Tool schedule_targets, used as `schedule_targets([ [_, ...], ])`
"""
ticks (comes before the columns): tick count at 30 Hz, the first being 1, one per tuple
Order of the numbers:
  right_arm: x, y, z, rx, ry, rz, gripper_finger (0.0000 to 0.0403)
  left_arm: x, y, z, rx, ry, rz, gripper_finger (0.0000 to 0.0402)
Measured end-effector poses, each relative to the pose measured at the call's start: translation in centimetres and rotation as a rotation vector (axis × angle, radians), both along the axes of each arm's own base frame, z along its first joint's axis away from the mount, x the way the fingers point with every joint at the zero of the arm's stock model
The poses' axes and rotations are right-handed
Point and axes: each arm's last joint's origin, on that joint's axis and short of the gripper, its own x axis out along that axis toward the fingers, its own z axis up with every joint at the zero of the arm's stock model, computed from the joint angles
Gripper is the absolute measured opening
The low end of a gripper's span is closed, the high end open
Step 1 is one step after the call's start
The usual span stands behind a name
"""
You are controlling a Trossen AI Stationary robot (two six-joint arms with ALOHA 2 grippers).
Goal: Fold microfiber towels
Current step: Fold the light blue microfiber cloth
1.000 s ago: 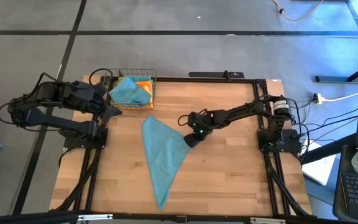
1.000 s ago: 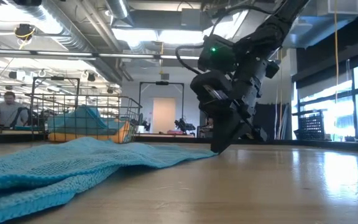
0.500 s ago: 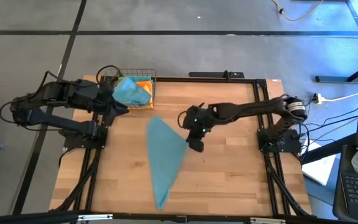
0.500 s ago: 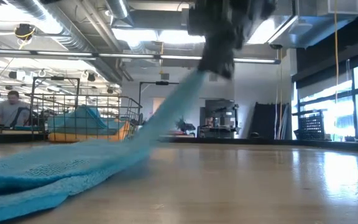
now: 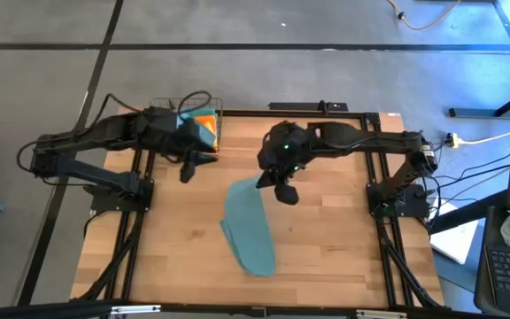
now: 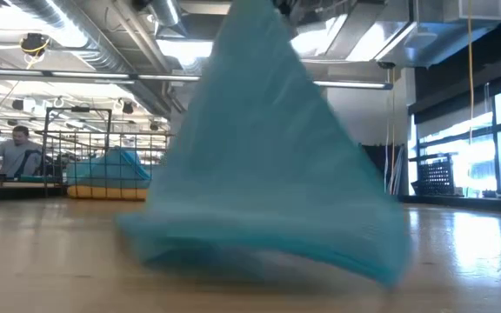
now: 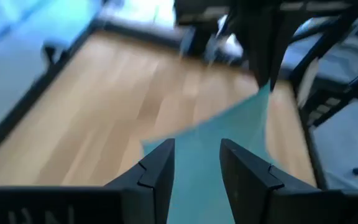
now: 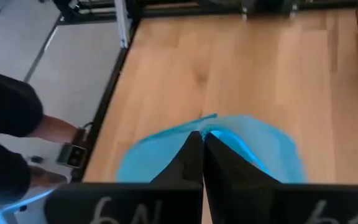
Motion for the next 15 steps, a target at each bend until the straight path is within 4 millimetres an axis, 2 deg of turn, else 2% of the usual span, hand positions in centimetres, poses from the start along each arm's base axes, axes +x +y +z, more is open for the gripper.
schedule_targets([
  [5, -1.2, 0.1, 3.7, 0.032, -0.042, 0.039, 0.0001, 3.3, 1.6, 0.8, -0.009, -0.203, -0.118, 0.0143],
  [8, -1.9, 0.3, 5.6, 0.082, -0.074, 0.051, 0.0001, 5.4, 2.5, 0.9, -0.083, -0.303, -0.209, 0.0155],
  [11, -2.6, 0.4, 6.7, 0.145, -0.055, 0.05, 0.0002, 7.4, 3.0, 0.7, -0.157, -0.381, -0.28, 0.0158],
  [15, -3.1, 0.5, 7.2, 0.236, -0.008, 0.047, 0.0003, 9.3, 3.3, 0.2, -0.177, -0.435, -0.326, 0.0158],
])
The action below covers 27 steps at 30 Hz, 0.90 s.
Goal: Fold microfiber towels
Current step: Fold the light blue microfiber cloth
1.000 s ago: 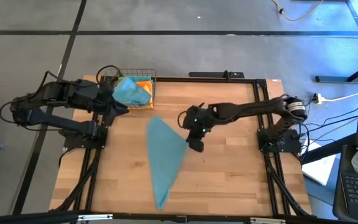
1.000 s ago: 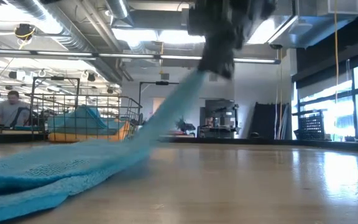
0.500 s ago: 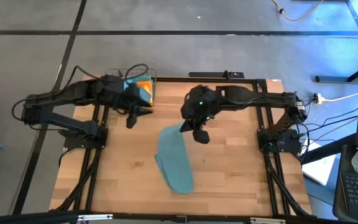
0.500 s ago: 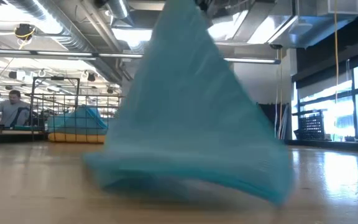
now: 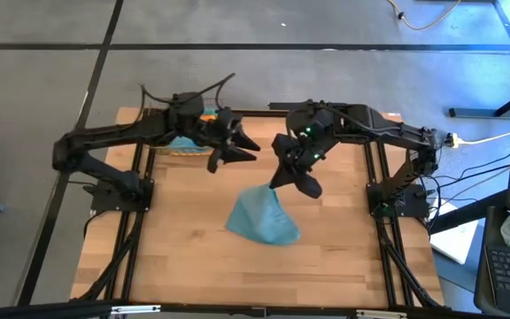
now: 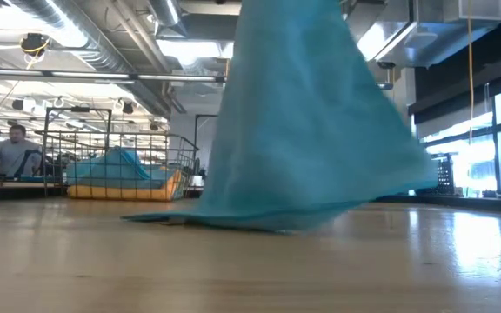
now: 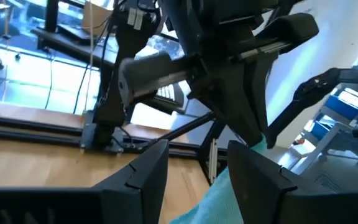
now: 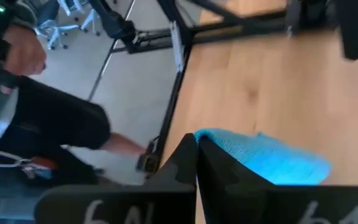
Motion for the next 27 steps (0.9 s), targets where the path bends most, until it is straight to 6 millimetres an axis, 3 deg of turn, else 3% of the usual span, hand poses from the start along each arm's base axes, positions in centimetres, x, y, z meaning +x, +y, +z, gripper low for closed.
schedule_targets([
  [11, -0.5, 0.2, -0.4, 0.145, 0.165, -0.071, 0.0005, 1.0, 0.8, 0.7, -0.05, -0.117, -0.039, 0.0161],
  [20, -0.6, 0.0, 3.0, 0.1, -0.077, -0.087, 0.0006, 3.3, -0.7, -1.1, -0.182, -0.038, -0.197, 0.0161],
  [27, -1.0, -0.8, 4.2, 0.197, -0.091, -0.048, 0.0006, 3.4, -0.6, 0.3, -0.169, -0.203, -0.106, 0.0161],
])
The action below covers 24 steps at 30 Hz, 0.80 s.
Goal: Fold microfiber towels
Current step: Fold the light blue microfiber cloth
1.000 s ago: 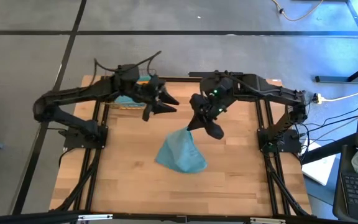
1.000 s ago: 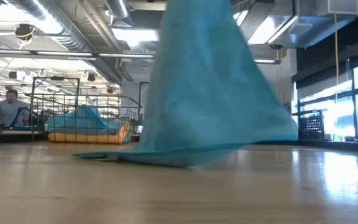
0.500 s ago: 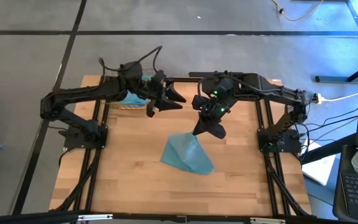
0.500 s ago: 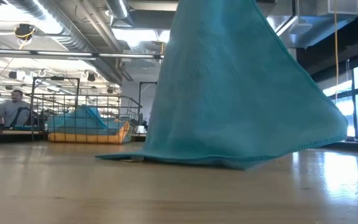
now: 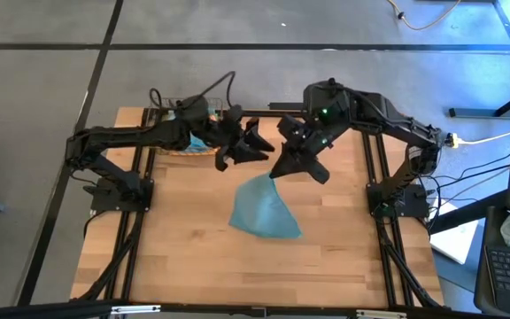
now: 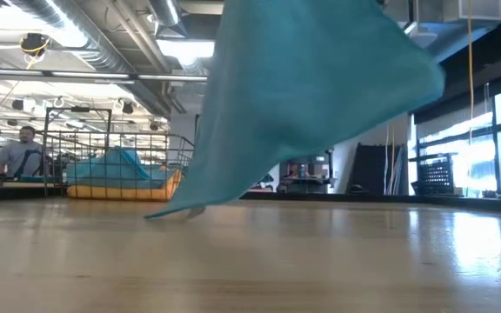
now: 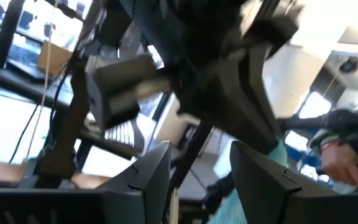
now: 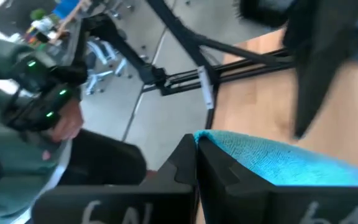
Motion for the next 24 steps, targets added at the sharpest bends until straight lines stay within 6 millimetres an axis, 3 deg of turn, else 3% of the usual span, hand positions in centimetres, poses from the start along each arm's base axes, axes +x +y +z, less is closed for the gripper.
schedule_targets([
  [11, 0.0, -0.8, -0.4, -0.023, -0.006, 0.04, 0.0006, 0.4, -0.2, 0.0, -0.102, 0.042, -0.081, 0.016],
  [19, -0.4, -1.4, -1.1, -0.049, 0.061, 0.042, 0.0006, 0.6, -0.7, 2.4, -0.115, 0.007, -0.178, 0.016],
  [24, -0.3, -1.3, -0.9, -0.053, 0.023, 0.065, 0.0006, 1.0, -0.6, 2.7, -0.083, 0.053, -0.155, 0.016],
])
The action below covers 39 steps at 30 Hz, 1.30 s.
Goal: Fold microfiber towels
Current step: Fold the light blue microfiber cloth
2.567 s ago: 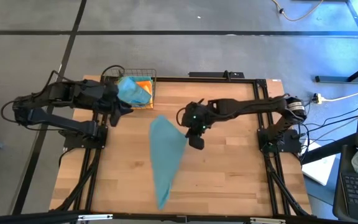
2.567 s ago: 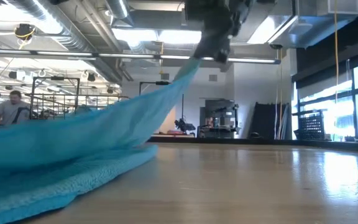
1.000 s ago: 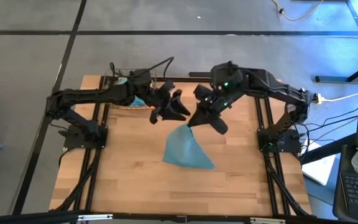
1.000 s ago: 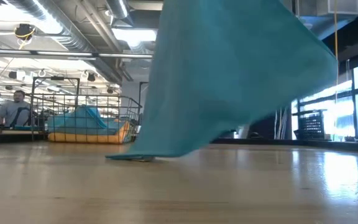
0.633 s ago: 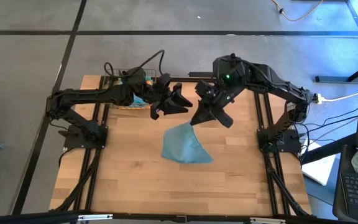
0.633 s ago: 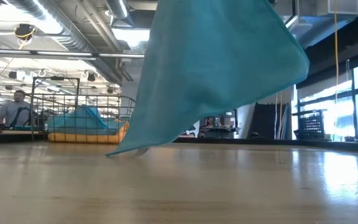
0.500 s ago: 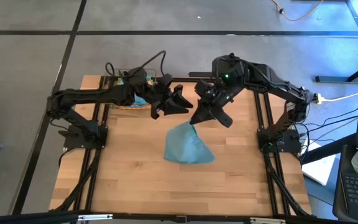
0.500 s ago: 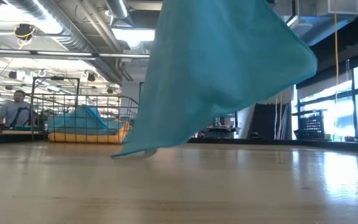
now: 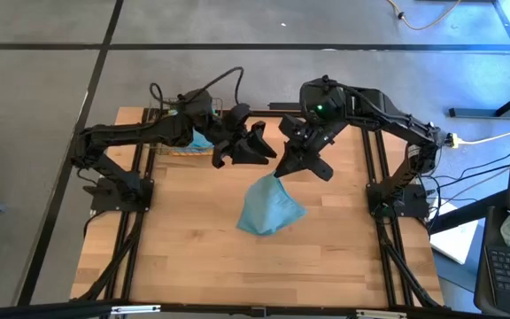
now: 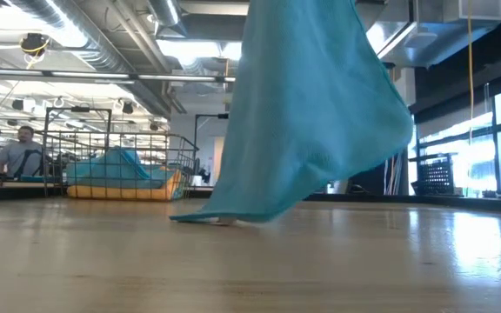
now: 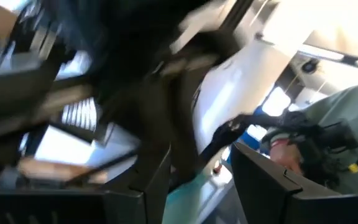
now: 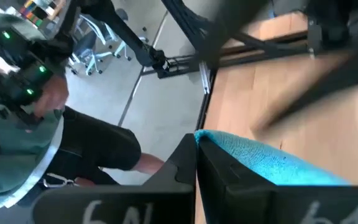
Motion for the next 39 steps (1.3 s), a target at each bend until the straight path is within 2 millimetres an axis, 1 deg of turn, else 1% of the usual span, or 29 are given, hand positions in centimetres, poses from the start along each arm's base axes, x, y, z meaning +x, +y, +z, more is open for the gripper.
schedule_targets([
  [2, 0.0, 0.0, 0.1, 0.011, -0.001, -0.005, 0.0006, 0.3, 0.0, -0.6, -0.003, 0.049, -0.017, 0.016],
  [4, 0.1, 0.0, 0.1, 0.014, -0.001, -0.006, 0.0006, 1.0, 0.1, -1.1, -0.006, 0.062, -0.028, 0.016],
  [8, 0.1, 0.0, 0.1, 0.008, -0.001, -0.017, 0.0006, 1.7, -0.5, -1.9, -0.016, 0.092, -0.086, 0.016],
  [14, 0.0, -0.1, -0.1, 0.004, 0.028, -0.027, 0.0006, 1.8, -1.3, -1.9, -0.021, 0.103, -0.137, 0.016],
  [21, -0.5, -0.4, -0.7, -0.02, 0.096, -0.048, 0.0006, 1.5, -1.6, -2.0, -0.071, 0.172, -0.283, 0.016],
  [25, -0.8, -0.4, -1.2, -0.016, 0.161, -0.05, 0.0006, 1.3, -1.6, -2.0, -0.044, 0.167, -0.347, 0.0158],
  [28, -1.2, -0.4, -1.6, -0.018, 0.213, -0.048, 0.0006, 1.2, -1.3, -2.0, -0.028, 0.164, -0.375, 0.0144],
  [32, -1.8, -0.4, -2.0, -0.031, 0.271, -0.031, 0.0006, 1.0, -0.6, -2.0, -0.03, 0.173, -0.388, 0.0115],
  [37, -1.9, -0.4, -2.0, -0.049, 0.275, -0.032, 0.0006, 0.9, 0.0, -2.1, -0.027, 0.181, -0.404, 0.0084],
  [39, -2.0, -0.4, -1.7, -0.058, 0.255, -0.038, 0.0006, 0.9, 0.3, -2.1, -0.027, 0.179, -0.387, 0.0077],
])
